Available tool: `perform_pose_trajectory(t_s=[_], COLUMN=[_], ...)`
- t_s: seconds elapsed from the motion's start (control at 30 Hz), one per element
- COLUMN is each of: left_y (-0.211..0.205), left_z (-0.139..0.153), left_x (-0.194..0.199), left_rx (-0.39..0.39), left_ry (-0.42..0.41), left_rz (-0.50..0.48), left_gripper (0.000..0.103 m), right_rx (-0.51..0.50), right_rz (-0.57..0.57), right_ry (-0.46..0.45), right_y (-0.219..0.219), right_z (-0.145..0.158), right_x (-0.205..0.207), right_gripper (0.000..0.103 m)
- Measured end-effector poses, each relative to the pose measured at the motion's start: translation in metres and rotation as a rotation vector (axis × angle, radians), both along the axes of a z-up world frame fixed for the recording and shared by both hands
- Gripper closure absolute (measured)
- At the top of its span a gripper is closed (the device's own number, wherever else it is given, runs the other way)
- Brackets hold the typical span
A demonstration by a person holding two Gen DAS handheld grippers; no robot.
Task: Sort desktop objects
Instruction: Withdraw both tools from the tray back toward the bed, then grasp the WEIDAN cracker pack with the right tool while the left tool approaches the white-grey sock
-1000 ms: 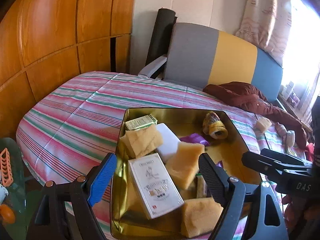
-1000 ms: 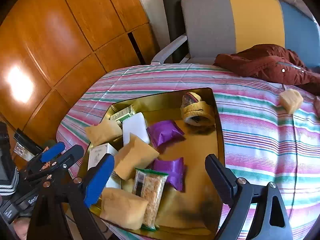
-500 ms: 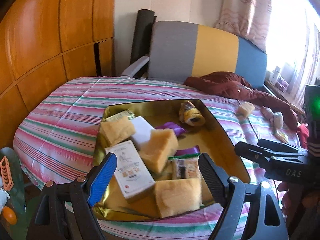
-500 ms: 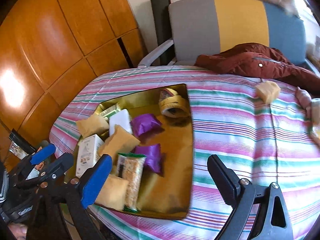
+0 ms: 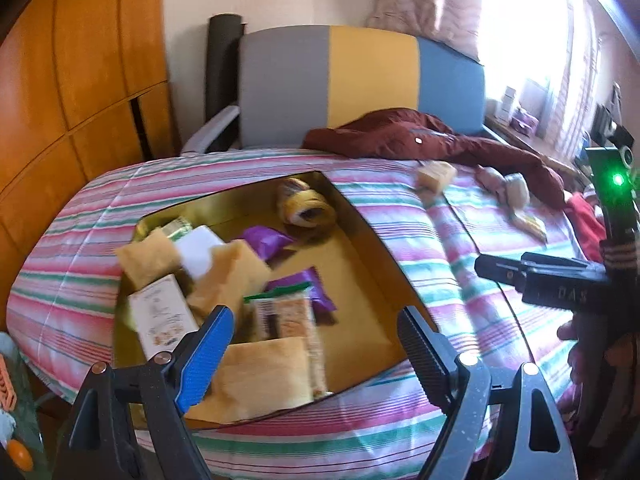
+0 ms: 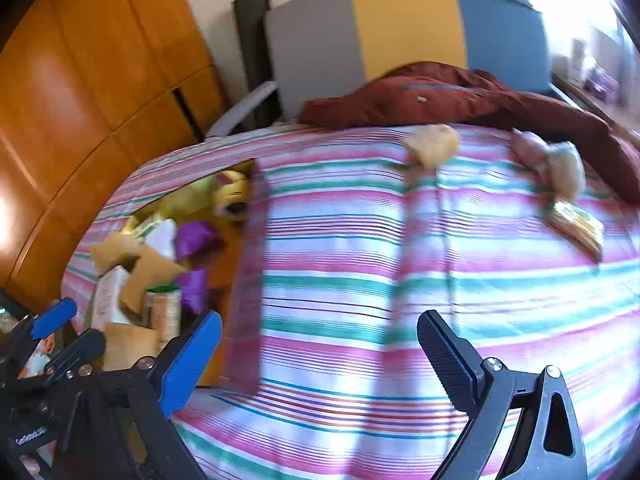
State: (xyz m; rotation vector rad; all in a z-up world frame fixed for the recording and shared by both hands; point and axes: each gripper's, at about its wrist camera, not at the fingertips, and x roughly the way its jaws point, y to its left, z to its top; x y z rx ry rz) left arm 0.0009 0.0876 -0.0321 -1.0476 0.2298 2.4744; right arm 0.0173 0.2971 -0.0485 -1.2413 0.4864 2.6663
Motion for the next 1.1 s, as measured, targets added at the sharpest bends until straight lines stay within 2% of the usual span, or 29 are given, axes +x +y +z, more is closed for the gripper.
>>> perform_pose_trajectory(t_s=[0.33,0.6,1.1], left_y=[0.035,0.046,0.078], left_z=[-0.006,-0.006,-0.011], left_x=[0.012,0.005,-0.003], left_rx=[-0.020,-0.012,-0.023], left_ry=[-0.014,-0.028,-0.061], left_rz=[-0.107,-0.118,-0.168], left_gripper=[0.018,0.018,0.018], right_rx=[0.005,-0.028,0.027], right_rz=[-0.139,-0.239,-0.350], right_ry=[-0.073,-0.085,-0.102], right_y=[0.061,0.107,0.180], right_z=[-0.016,-0.017,-0.009], right_x=[0.028,0.043,0.053], right_gripper=[0.003,0.003,0.003])
